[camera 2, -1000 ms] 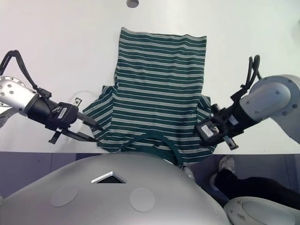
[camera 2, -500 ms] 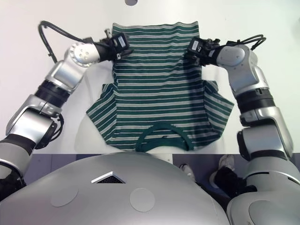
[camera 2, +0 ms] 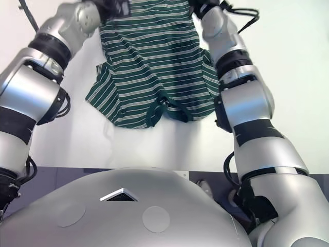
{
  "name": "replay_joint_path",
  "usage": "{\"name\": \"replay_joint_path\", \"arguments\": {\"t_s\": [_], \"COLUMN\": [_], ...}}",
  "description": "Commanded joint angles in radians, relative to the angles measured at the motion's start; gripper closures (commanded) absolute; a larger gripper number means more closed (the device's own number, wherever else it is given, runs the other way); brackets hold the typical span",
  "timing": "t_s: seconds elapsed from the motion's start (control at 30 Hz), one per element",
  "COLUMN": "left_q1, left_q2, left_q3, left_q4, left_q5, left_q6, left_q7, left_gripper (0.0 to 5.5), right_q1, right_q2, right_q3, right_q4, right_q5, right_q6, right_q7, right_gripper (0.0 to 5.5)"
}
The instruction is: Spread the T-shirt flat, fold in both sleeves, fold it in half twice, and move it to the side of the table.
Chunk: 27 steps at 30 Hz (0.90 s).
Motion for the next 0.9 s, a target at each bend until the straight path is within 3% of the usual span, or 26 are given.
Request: {"name": "replay_joint_path", "arguments": {"t_s": [0.03,0.13,0.23,0.43,0.6,0.8,0.9], "left_q1": [0.233,0.732,1.114,1.355,1.454,1.553,1.564], "left_q2": [0.059,0.032,0.012,0.11,0.057,0.077,0.086], "left_q3": [0.278,0.54,0.6,0.697,0.808,0.74,0.722], "left_q4": [-0.574,-1.291,-1.704,-1.877,-1.95,-1.837,-1.783], "left_q5": [-0.268,-0.582,-0.794,-0.982,-1.016,-0.923,-0.888], "left_q6": [0.131,0.594,0.903,1.166,1.34,1.305,1.257], "left_q7": [-0.063,-0.069,-0.041,-0.079,0.024,0.032,0.021], "left_gripper": [3.33,3.33,2.8,1.54,1.54,1.54,2.01], "right_q1": [0.224,0.479,0.68,0.799,0.824,0.824,0.817], "right_q2": [-0.13,-0.209,-0.174,-0.11,-0.067,-0.044,-0.029], "right_q3": [-0.046,-0.091,-0.181,-0.269,-0.273,-0.271,-0.271], "right_q4": [-0.393,-0.675,-0.813,-0.944,-1.075,-1.099,-1.096], "right_q5": [0.11,0.165,0.183,0.146,0.117,0.121,0.121], "right_q6": [-0.039,0.011,0.076,0.134,0.221,0.252,0.253], "right_q7": [0.257,0.325,0.213,0.108,0.076,0.081,0.071], "right_gripper": [3.23,3.23,3.23,3.23,3.23,3.23,3.23]}}
